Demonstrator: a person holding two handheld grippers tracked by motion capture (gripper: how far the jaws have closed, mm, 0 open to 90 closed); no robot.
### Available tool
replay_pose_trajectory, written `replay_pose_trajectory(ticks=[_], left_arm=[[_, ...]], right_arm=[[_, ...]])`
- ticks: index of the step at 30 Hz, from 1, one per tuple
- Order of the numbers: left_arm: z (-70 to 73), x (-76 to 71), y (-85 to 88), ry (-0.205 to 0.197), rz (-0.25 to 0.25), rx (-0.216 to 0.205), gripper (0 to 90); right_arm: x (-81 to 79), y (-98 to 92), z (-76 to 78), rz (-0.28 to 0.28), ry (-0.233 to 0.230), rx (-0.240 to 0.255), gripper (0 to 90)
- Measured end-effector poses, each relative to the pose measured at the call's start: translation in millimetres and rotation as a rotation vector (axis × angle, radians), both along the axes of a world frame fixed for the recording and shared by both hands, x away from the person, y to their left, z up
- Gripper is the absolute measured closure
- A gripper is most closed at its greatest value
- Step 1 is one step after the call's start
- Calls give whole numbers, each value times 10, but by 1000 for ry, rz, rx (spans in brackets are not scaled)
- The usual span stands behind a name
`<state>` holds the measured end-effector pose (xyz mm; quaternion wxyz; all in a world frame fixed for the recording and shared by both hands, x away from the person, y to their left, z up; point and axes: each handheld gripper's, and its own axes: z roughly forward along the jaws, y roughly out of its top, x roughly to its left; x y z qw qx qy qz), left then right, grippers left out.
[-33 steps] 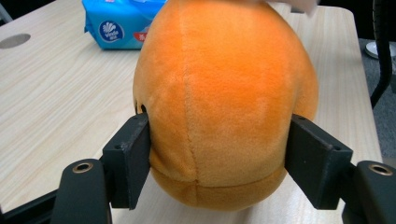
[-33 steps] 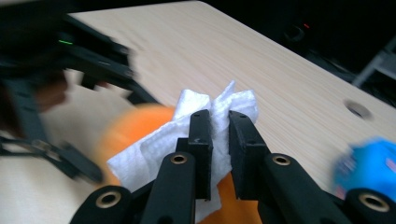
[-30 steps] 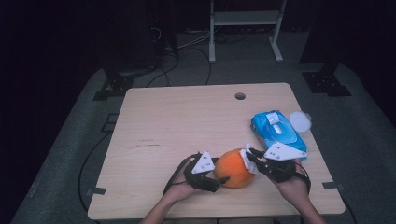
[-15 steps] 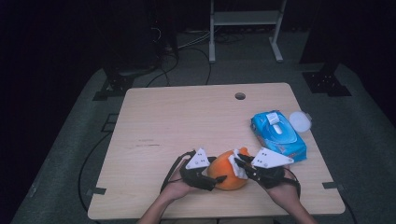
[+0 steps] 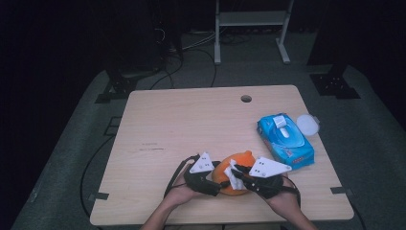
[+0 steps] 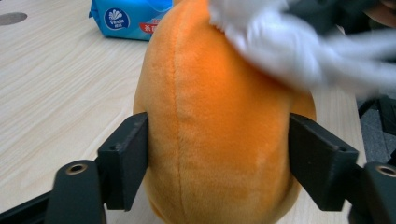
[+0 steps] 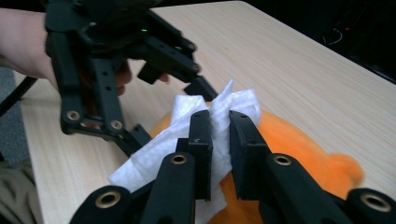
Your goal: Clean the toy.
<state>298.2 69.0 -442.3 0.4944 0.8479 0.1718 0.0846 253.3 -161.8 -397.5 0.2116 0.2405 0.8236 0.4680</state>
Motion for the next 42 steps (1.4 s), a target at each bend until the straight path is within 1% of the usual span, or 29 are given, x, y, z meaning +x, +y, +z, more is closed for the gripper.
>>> replay_pose_trajectory(ticks=[1,2,3,5,6,7,9,10,11,12,13,14,15,16,17,20,22,26,27,28,30,31,32,33,35,37,38,40,42], left_arm=[[2,-3,4,2,-3,0,281],[2,-3,4,2,-3,0,280],[10,-9,-4,-4,-10,2,279],[17,-16,-23,6,-14,-20,259],[28,-15,-30,12,-21,-24,239],[41,-11,-40,23,-28,-31,210],[70,12,-59,54,-27,-34,150],[82,30,-63,85,-22,-50,126],[88,38,-61,100,-20,-62,111],[90,44,-60,102,-12,-68,109],[86,48,-60,97,-6,-58,114],[86,48,-60,97,-6,-58,137],[59,35,-40,74,-2,-45,184],[51,30,-23,68,2,-41,222],[45,32,-10,69,6,-42,248],[27,38,5,64,15,-42,277],[17,50,22,63,13,-39,286],[8,58,50,69,16,-45,283],[10,49,41,58,10,-49,279],[13,38,28,46,4,-46,276],[22,12,-4,27,1,-33,276],[31,-2,-16,19,-3,-24,276],[34,-18,-34,5,-9,-17,277],[36,-27,-45,2,-12,-15,277],[34,-39,-65,-6,-19,-15,277],[34,-38,-61,-5,-18,-16,277],[32,-34,-52,-2,-15,-17,277],[25,-18,-24,8,-10,-21,276],[15,10,20,25,2,-32,273]], right_arm=[[59,-131,2,-44,1,8,781],[88,-201,-3,-65,3,16,782],[118,-268,-9,-83,7,24,782],[160,-368,-17,-108,16,28,782],[179,-412,-22,-118,17,31,782],[190,-439,-28,-120,24,37,784],[180,-442,-33,-120,26,34,790],[165,-425,-32,-113,24,31,791],[139,-392,-31,-101,23,32,793],[121,-368,-29,-92,24,34,793],[94,-330,-25,-76,24,37,793],[63,-286,-19,-58,23,38,792],[35,-245,-14,-41,18,35,792],[20,-216,-8,-36,6,24,790],[19,-210,-3,-39,2,17,789],[92,-295,-4,-64,16,41,788],[146,-380,-28,-94,22,40,789],[256,-549,-128,-140,100,50,791],[280,-577,-157,-140,125,66,792],[287,-587,-164,-136,135,74,792],[282,-578,-149,-135,132,72,793],[275,-571,-127,-132,125,79,793],[265,-563,-96,-126,119,93,793],[257,-550,-53,-116,115,118,793],[252,-526,6,-98,107,149,792],[253,-490,44,-91,84,149,792],[260,-482,42,-87,82,142,791],[276,-492,2,-93,102,132,791],[301,-543,-62,-109,133,120,791]])
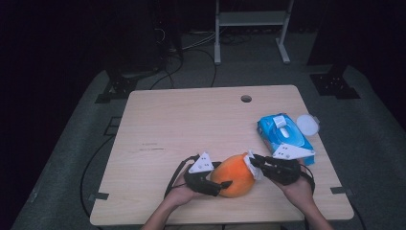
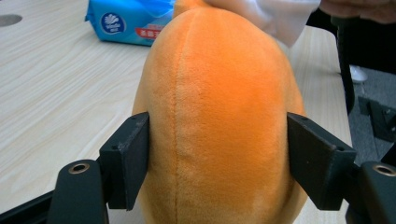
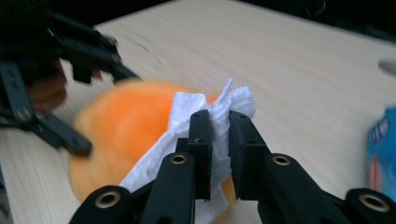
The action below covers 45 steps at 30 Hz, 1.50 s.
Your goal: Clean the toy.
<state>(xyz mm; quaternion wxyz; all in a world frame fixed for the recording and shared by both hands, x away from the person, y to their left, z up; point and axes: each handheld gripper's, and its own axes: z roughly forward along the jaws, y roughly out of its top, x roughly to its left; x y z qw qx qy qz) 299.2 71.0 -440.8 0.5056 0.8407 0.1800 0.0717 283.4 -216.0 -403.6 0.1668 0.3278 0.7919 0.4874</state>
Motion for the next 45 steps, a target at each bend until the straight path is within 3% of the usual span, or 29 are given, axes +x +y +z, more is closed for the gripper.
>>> replay_pose_trajectory(ticks=[3,6,7,11,14,15,17,19,20,21,23,25,27,30,32,35,37,39,42,45], left_arm=[[-9,17,22,5,1,-8,269],[6,-22,-24,-20,-3,7,272],[25,-72,-81,-56,-14,29,272],[44,-180,-188,-117,-48,60,273],[66,-243,-238,-163,-83,82,258],[68,-237,-229,-158,-88,77,229],[68,-182,-181,-110,-94,39,171],[51,-101,-143,-34,-67,28,90],[51,-101,-143,-34,-67,28,61],[-4,-39,-139,40,-51,20,43],[-42,-23,-159,86,-69,9,74],[-22,-63,-161,38,-68,5,174],[57,-108,-140,-36,-52,-33,317],[216,-183,-117,-186,-38,-50,360],[246,-202,-111,-231,-34,-25,360],[126,-203,-140,-243,-40,87,343],[78,-211,-133,-231,-53,70,327],[91,-220,-156,-237,-66,91,302],[85,-224,-191,-230,-84,90,268],[72,-238,-224,-230,-95,80,252]], right_arm=[[3,-71,-76,-14,49,-5,791],[-20,-32,-17,-10,26,-5,792],[-27,-8,21,-3,13,7,792],[-16,21,109,0,-14,34,790],[18,-7,122,3,2,43,790],[26,-16,92,6,19,36,790],[18,-31,39,13,39,22,791],[7,-58,16,14,40,12,792],[5,-78,12,13,43,14,792],[9,-102,10,14,53,27,792],[12,-112,5,16,61,36,792],[8,-107,19,13,62,37,791],[0,-121,58,-3,44,36,793],[-17,-173,163,-9,25,92,792],[-33,-160,207,-13,0,93,792],[6,-108,132,-19,18,55,791],[57,-84,4,-21,51,23,792],[63,-61,-54,-15,79,42,795],[-7,39,29,8,52,66,799],[-126,243,112,108,25,88,795]])
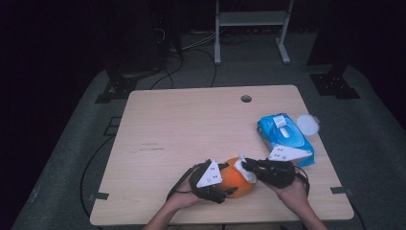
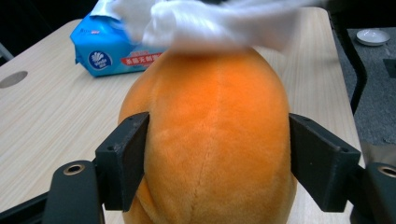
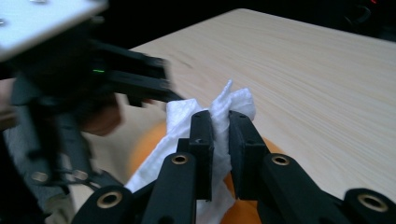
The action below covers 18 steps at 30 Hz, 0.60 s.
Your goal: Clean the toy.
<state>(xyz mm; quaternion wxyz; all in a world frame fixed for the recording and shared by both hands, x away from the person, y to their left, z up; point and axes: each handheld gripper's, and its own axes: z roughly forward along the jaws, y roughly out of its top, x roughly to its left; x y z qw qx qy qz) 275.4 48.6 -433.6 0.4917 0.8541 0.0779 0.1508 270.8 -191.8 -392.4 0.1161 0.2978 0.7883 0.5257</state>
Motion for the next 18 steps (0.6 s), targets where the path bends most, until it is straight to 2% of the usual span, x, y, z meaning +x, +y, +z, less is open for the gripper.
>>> replay_pose_trajectory(ticks=[2,4,7,10,12,14,18], left_arm=[[-2,1,11,3,3,6,249],[-11,18,44,18,12,-3,248],[-29,41,74,37,14,-14,247],[-35,62,106,54,16,-16,247],[-44,78,125,72,19,-25,244],[-52,85,114,78,19,-33,240],[-58,81,77,86,28,-30,223]], right_arm=[[-57,129,23,25,-42,-50,791],[-51,149,10,10,-66,-90,787],[34,3,-41,-46,-55,-97,786],[116,-209,-107,-126,-43,-121,791],[177,-351,-175,-154,6,-115,792],[201,-419,-200,-151,45,-71,795],[136,-287,-139,-123,8,-83,798]])
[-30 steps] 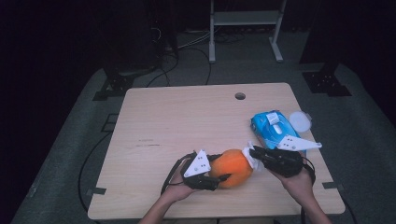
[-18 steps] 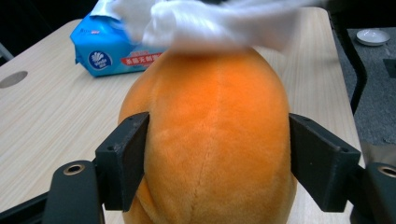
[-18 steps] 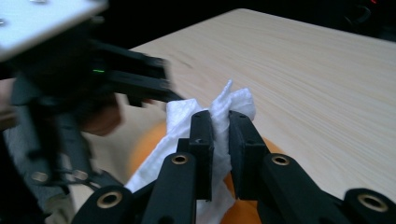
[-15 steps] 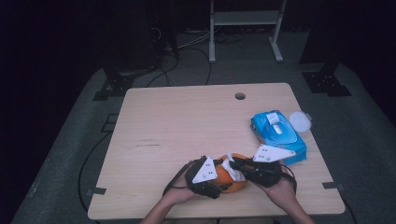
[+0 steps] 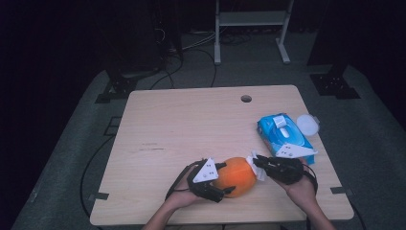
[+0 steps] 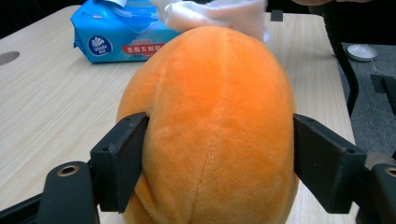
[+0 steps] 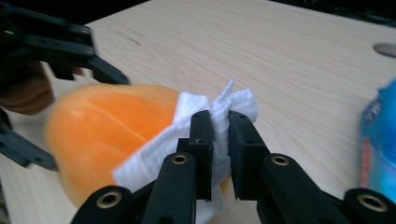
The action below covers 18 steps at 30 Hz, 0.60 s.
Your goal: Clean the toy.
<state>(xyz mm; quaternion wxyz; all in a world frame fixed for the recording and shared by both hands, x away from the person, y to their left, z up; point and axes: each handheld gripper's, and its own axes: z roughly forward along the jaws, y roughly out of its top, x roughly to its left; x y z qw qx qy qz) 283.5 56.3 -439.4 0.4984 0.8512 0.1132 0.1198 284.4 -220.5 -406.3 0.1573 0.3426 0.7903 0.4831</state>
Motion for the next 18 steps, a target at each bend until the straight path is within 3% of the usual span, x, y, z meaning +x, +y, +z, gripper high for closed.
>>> replay_pose_trajectory(ticks=[5,10,14,16,18], left_arm=[[-5,20,24,25,14,-12,223],[-2,30,39,33,21,-13,223],[-4,39,31,41,23,-19,221],[-3,45,28,47,28,-18,214],[-6,49,35,57,36,-21,210]], right_arm=[[-102,143,89,69,-32,33,797],[-27,46,1,38,-21,10,795],[24,-66,-53,8,18,31,795],[-8,-19,-30,6,7,31,796],[-69,78,17,37,-8,49,796]])
